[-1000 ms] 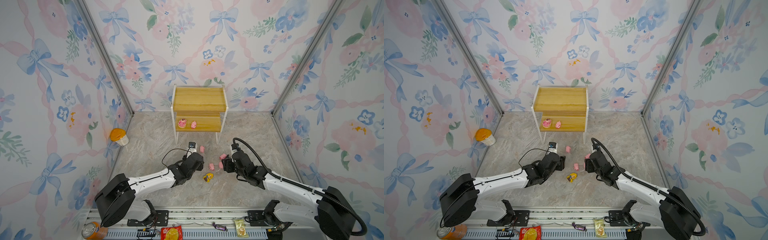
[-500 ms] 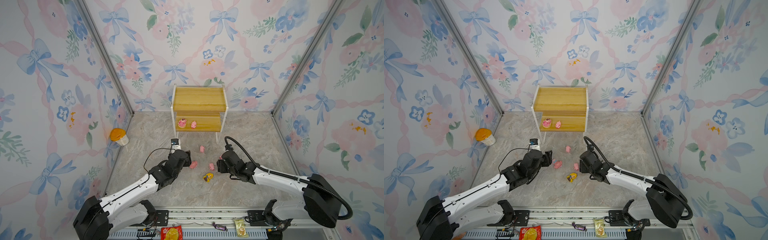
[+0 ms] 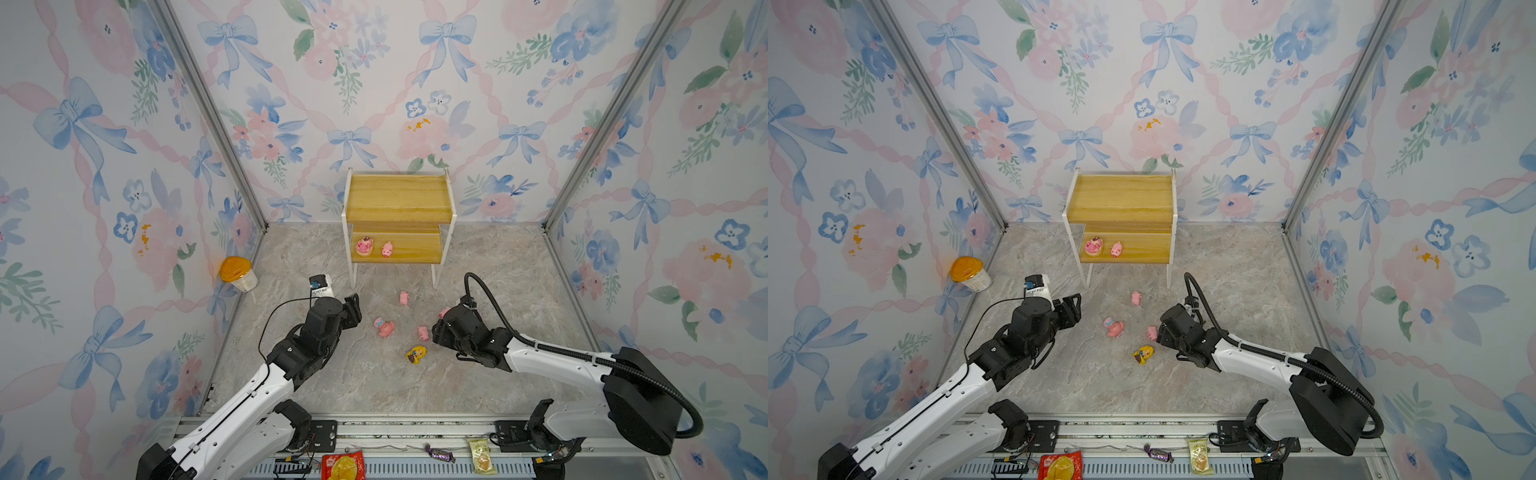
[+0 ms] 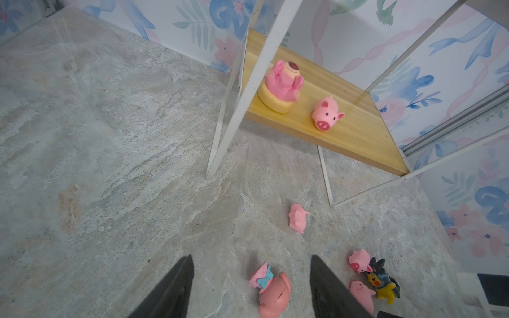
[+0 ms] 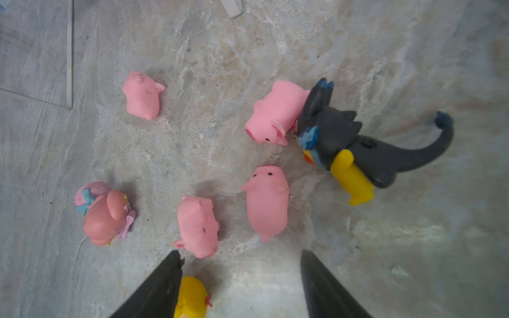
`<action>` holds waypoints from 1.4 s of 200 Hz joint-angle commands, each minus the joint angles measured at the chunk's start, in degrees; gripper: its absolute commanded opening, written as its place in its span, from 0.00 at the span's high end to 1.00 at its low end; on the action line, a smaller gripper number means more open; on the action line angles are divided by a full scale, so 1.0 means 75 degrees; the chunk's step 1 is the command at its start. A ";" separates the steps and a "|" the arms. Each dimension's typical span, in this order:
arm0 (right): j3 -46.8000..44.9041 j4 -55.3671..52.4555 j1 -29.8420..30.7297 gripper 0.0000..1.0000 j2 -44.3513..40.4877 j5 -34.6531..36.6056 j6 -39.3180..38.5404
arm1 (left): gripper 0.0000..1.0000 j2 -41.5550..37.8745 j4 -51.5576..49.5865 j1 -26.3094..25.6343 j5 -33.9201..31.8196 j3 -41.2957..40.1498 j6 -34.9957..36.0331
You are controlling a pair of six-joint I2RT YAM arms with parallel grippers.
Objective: Organize plastic toys on shelves
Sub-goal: Move the plastic toy to the center of the table.
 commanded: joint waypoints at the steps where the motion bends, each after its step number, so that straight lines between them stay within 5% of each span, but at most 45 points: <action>1: -0.0125 0.0386 0.0068 0.29 0.0276 0.0158 0.0809 | 0.32 -0.0022 0.0031 0.0060 0.0142 0.0052 0.0213; 59: -0.0132 0.1523 -0.0128 0.28 0.0936 -0.0091 0.1664 | 0.31 -0.0129 0.0158 0.0142 0.0307 -0.0076 0.0252; 155: 0.1754 0.3380 -0.0011 0.28 0.3194 -0.0682 0.2323 | 0.31 -0.0110 0.0284 0.0341 0.0407 -0.0293 0.0182; 226: 0.1411 0.2659 0.0061 0.28 0.1380 -0.0965 -0.0651 | 0.32 0.0488 0.0501 0.0321 0.0593 -0.0416 -0.0137; 280: 0.0981 0.0697 -0.0873 0.27 0.0146 -0.2221 -0.5192 | 0.34 0.1737 0.0967 -0.0772 0.0017 -0.0123 -0.0612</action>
